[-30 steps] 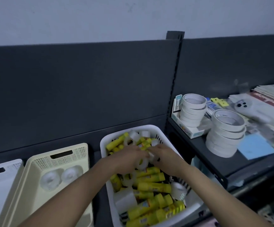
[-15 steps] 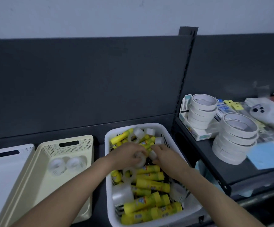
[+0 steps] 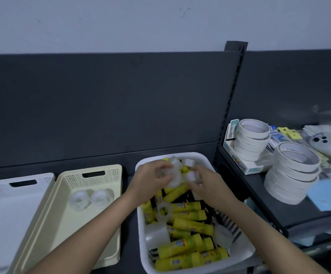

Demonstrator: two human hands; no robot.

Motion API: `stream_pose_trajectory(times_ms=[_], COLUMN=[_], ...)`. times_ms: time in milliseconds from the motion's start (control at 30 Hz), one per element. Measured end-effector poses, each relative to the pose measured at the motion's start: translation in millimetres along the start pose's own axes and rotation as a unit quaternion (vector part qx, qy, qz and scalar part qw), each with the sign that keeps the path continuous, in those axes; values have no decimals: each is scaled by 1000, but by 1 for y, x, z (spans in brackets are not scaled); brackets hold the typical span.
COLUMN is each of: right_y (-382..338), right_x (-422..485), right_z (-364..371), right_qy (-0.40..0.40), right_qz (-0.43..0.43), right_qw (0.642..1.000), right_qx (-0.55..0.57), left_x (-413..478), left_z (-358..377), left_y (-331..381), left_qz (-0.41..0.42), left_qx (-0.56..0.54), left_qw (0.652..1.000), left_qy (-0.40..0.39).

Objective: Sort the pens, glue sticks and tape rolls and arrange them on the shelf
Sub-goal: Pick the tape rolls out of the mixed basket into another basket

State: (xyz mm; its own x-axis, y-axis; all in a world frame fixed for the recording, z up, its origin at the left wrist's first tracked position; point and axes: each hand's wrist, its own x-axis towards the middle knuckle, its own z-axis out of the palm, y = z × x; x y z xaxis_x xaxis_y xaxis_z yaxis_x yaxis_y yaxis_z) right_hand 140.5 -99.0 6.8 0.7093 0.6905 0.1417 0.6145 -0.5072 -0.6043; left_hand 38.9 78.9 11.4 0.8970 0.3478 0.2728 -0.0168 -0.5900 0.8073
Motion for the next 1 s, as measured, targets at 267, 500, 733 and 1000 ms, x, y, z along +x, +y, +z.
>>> stream_pose_trajectory(times_ms=[267,500,733,1000], right_y=[-81,-141,-173,-174], right_x=[23,36,39,34], right_z=[25,90,153,171], right_qy=[3,-69,-158,-210], right_qz=[42,-28,-112,-161], right_qw=[980,987,981,948], right_qx=[193,143,-22,-179], left_x=[-28,-91,-121,-120], left_z=[-81,-146,-152,-147], left_y=[-2,-65,-112,-118], left_qz=[-40,-166,-220,-222], left_qx=[-47,38,120,196], left_qw=[993,983,968,954], left_qy=[100,72,8,-42])
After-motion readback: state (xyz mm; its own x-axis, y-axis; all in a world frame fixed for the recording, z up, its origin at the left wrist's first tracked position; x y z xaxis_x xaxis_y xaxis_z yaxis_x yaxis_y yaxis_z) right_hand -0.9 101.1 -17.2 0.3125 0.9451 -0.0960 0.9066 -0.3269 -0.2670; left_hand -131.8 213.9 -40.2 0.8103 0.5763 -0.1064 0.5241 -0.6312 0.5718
